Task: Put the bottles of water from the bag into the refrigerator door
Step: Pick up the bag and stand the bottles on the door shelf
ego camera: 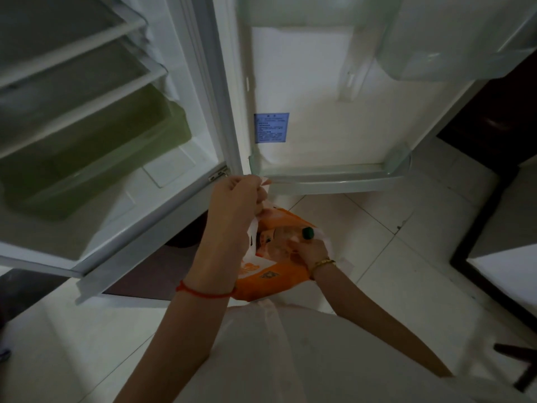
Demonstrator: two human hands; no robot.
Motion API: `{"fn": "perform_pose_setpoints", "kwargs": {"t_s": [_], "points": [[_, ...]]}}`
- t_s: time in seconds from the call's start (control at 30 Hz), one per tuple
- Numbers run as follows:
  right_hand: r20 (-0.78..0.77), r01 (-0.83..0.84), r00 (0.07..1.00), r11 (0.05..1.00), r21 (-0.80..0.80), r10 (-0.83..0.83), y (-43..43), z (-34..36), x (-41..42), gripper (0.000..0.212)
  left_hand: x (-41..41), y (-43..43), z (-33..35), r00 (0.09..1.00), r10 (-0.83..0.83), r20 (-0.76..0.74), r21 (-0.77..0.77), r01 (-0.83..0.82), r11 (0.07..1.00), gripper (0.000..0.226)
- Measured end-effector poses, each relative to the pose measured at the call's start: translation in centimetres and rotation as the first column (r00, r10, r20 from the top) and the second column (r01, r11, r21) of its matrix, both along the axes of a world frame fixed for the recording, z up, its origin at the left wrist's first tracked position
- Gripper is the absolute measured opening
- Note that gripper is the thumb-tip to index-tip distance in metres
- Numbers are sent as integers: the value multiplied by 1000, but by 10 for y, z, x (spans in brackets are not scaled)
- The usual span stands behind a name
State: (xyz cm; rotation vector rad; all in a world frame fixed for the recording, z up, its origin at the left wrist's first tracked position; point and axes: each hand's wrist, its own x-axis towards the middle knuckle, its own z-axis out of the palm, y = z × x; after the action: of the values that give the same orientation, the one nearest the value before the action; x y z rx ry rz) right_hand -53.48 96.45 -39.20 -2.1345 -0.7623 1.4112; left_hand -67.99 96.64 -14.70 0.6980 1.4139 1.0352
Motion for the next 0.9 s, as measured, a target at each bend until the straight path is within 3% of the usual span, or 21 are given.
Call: {"fn": "perform_pose_setpoints", "kwargs": {"t_s": [0.13,0.23,0.43,0.63,0.9], "points": [[39,8,999,995,98,-12,-20,23,-2,35,-9,6,7,996,82,42,-39,-80,996,28],[184,-95,981,977,189,60,-33,48,-5,31,-14,6,15,995,64,74,-48,-60,997,16],[323,-176,946,885,430,32,-36,109,2,27,-7,11,24,990,69,126,-55,-62,997,14],[431,-257,899,703,663,-78,-11,166,19,30,2,18,18,980,97,176,-93,-81,992,18],[446,-292,879,550,782,-168,29,211,35,33,-1,21,15,971,114,209,-112,-92,989,15]]}}
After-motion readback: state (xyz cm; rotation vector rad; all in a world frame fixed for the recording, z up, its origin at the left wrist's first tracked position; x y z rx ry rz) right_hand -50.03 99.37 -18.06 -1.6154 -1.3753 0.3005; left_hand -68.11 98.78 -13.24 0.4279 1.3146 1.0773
